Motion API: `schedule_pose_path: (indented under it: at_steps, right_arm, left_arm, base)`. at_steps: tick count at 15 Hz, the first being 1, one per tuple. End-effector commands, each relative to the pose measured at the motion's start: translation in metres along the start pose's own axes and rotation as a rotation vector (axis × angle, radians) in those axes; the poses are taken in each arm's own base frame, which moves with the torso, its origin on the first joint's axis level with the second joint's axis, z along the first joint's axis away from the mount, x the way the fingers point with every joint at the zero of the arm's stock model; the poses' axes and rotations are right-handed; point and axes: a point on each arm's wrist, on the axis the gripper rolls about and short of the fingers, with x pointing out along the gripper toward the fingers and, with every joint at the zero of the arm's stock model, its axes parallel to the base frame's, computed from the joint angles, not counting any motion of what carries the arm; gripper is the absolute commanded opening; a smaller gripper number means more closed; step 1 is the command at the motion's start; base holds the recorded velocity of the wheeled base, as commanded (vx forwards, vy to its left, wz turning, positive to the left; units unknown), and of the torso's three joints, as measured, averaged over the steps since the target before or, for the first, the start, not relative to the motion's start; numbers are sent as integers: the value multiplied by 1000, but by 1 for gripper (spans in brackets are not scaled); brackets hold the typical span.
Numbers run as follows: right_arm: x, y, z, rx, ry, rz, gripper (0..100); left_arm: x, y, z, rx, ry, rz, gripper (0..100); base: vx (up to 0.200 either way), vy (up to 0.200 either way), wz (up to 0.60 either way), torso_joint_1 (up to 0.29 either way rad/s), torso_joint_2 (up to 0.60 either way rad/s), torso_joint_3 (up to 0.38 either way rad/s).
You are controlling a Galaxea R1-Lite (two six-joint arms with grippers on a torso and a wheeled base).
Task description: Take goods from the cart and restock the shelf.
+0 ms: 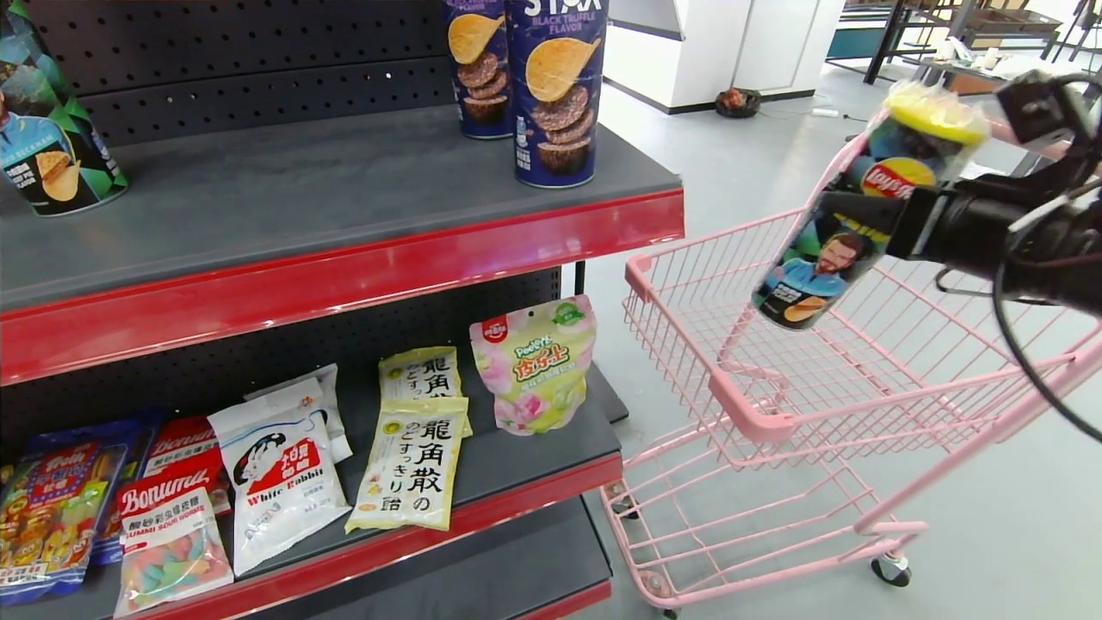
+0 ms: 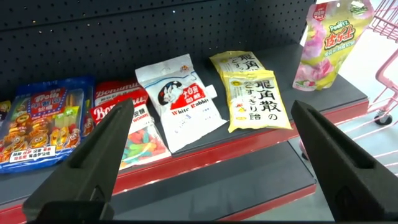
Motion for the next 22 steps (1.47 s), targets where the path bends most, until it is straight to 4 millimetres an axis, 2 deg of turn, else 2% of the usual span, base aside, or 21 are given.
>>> schedule_pose_path:
  at_steps: [1,3,4,5,7,9,15,16,19,22]
  right_arm:
    - [-123,35,42,-95,-58,-99,0]
    - [-184,47,15,-76,100,-127,0]
    - [-197,49,5,-66,136,-142,0]
    - [-225,52,-20,-55,174,-192,0]
    - [-244,54,-48,-67,175,-218,0]
    - [-252,54,-66,-107,188,-234,0]
    - [-251,55,-62,-171,185,-218,0]
    - [-245,54,-55,-231,195,-162,0]
    - [-211,51,-28,-235,226,-55,0]
    - [-183,53,-20,-226,234,115,0]
  left_arm:
    - [0,0,0,0,0,-1,100]
    - [0,0,0,0,0,-1,100]
    - [0,0,0,0,0,-1,100]
    - [0,0,0,0,0,-1,100]
    - [0,0,0,0,1,-1,100]
    - [0,0,0,2,1,-3,100]
    - [0,0,0,2,0,-3,100]
    - [0,0,0,2,0,-3,100]
    - [0,0,0,2,0,-3,100]
    - [0,0,0,3,0,-4,100]
  base:
    - [0,0,0,0,0,0]
    - [0,0,0,0,0,0]
    - [0,0,0,0,0,0]
    - [0,0,0,0,0,0]
    - [0,0,0,0,0,0]
    - [0,0,0,0,0,0]
    - [0,0,0,0,0,0]
    - [0,0,0,0,0,0]
    - [0,0,0,0,0,0]
    - [0,0,0,7,-41,-40]
